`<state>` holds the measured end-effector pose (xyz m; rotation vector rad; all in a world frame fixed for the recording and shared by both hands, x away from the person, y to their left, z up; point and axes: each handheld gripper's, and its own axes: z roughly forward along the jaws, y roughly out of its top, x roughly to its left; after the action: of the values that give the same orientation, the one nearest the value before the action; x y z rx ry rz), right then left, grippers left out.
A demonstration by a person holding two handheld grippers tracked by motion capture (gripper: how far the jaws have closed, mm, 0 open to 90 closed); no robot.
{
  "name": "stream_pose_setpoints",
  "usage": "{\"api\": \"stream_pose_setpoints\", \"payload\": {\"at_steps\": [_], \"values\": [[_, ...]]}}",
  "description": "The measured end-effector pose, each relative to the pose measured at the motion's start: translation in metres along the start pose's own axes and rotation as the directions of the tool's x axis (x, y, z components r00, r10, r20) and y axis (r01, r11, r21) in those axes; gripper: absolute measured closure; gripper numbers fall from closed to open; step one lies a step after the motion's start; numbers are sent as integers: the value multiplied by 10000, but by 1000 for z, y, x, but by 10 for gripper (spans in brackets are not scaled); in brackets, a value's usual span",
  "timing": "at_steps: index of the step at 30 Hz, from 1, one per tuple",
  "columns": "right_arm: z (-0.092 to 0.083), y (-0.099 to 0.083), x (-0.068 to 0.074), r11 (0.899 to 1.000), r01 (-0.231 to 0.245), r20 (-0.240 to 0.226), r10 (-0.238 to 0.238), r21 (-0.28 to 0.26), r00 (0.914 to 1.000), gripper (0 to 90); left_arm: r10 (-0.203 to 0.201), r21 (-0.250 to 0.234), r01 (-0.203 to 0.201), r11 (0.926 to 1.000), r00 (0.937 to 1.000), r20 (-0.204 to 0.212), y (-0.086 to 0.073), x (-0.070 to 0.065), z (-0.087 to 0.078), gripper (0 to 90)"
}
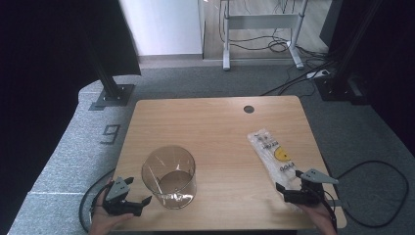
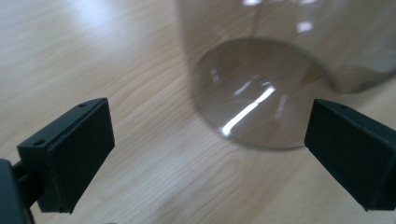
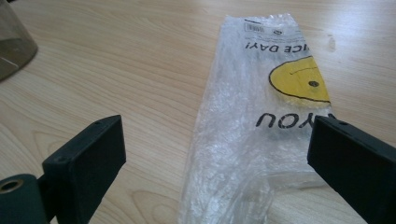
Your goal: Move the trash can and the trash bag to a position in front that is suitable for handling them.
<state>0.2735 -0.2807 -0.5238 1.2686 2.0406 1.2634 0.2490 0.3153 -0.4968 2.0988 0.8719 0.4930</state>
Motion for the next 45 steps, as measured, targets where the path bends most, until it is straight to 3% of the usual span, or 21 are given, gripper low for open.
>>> {"api": "stream_pose_setpoints", "payload": {"at_steps": [4, 8, 22, 45], "values": [[0, 2, 3, 10000, 37, -62, -38, -4, 10000, 40, 511, -610, -474, 9970, 9969, 600, 10, -10, -5, 12], [0, 2, 4, 9999, 86, -344, -89, -107, 9994, 40, 994, -946, -879, 9916, 9873, 1240, 19, -18, -2, 13], [-2, 1, 4, 9997, 176, -550, -185, -166, 9983, 42, 1210, -722, -1123, 9910, 9842, 1292, 32, -23, 16, 9], [2, 0, 10, 9992, 394, -764, -395, -39, 9963, 45, 1665, -831, -1558, 9843, 9756, 1429, 61, -35, 53, 25]]}}
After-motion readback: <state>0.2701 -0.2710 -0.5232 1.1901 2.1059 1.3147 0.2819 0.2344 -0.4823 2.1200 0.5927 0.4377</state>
